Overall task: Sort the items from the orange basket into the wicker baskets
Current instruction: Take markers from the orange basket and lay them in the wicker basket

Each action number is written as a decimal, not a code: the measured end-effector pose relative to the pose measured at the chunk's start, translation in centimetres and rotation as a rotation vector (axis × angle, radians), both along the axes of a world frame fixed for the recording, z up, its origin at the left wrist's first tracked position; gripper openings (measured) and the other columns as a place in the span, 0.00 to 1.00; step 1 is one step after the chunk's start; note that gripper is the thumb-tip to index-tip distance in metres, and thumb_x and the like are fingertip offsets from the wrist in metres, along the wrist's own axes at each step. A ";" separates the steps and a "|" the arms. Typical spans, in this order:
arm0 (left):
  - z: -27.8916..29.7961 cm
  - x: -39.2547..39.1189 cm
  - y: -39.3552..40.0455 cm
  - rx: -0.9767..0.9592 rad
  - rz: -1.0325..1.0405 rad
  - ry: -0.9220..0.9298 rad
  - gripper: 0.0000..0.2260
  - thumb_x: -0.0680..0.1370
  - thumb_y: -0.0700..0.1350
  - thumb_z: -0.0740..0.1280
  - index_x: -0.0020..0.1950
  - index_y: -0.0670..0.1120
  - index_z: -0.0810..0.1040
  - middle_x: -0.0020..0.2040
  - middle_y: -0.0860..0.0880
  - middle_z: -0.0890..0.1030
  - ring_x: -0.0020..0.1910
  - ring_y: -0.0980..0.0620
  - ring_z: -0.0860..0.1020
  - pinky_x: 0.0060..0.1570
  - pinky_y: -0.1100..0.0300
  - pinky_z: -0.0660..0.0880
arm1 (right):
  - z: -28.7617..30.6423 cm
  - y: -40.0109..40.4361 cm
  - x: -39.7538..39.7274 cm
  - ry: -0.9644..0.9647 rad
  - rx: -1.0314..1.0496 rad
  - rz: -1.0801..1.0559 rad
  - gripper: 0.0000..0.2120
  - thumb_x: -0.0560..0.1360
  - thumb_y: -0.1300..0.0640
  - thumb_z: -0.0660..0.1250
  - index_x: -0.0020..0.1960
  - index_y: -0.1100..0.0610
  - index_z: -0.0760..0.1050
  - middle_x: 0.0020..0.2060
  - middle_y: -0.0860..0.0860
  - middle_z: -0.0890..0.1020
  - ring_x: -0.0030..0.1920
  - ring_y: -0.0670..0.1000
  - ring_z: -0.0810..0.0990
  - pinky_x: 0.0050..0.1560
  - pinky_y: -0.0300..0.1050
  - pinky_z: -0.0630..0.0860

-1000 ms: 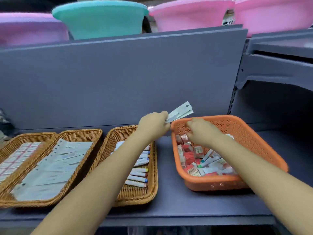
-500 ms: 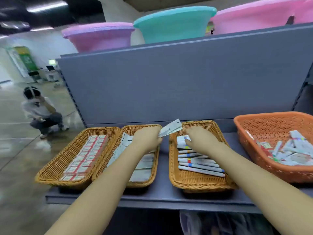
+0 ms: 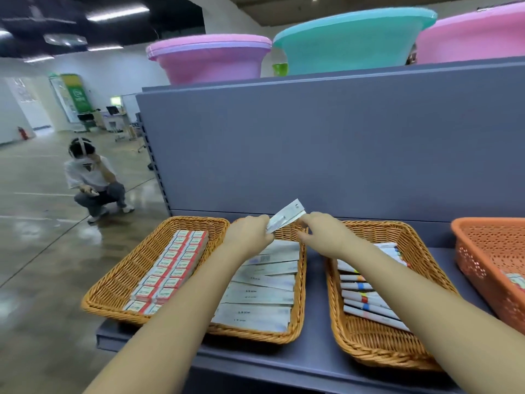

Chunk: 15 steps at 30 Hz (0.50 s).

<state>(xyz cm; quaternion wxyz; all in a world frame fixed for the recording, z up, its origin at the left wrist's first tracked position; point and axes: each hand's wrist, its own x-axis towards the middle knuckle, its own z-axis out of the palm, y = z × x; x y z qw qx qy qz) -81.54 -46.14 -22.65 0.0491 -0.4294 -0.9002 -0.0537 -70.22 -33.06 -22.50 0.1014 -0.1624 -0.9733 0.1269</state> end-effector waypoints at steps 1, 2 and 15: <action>0.0 -0.3 -0.1 0.005 0.004 -0.006 0.10 0.80 0.50 0.58 0.57 0.46 0.71 0.43 0.49 0.75 0.39 0.50 0.74 0.32 0.60 0.70 | 0.1 -0.3 -0.2 0.018 -0.043 0.000 0.11 0.78 0.55 0.58 0.57 0.59 0.73 0.49 0.54 0.77 0.46 0.52 0.75 0.45 0.45 0.72; 0.0 -0.6 -0.2 0.006 0.006 -0.007 0.11 0.80 0.50 0.58 0.58 0.46 0.71 0.43 0.50 0.75 0.38 0.51 0.74 0.31 0.61 0.70 | 0.1 -0.5 -0.5 0.044 -0.091 -0.001 0.12 0.78 0.55 0.58 0.56 0.59 0.74 0.50 0.55 0.79 0.47 0.53 0.76 0.47 0.47 0.74; -0.5 -4.9 -4.4 0.006 -0.159 0.072 0.14 0.81 0.55 0.55 0.58 0.45 0.68 0.49 0.47 0.79 0.40 0.48 0.75 0.34 0.58 0.71 | -0.9 -8.1 -6.0 0.415 -1.122 -0.310 0.10 0.77 0.55 0.66 0.43 0.62 0.77 0.45 0.61 0.82 0.43 0.55 0.80 0.50 0.45 0.79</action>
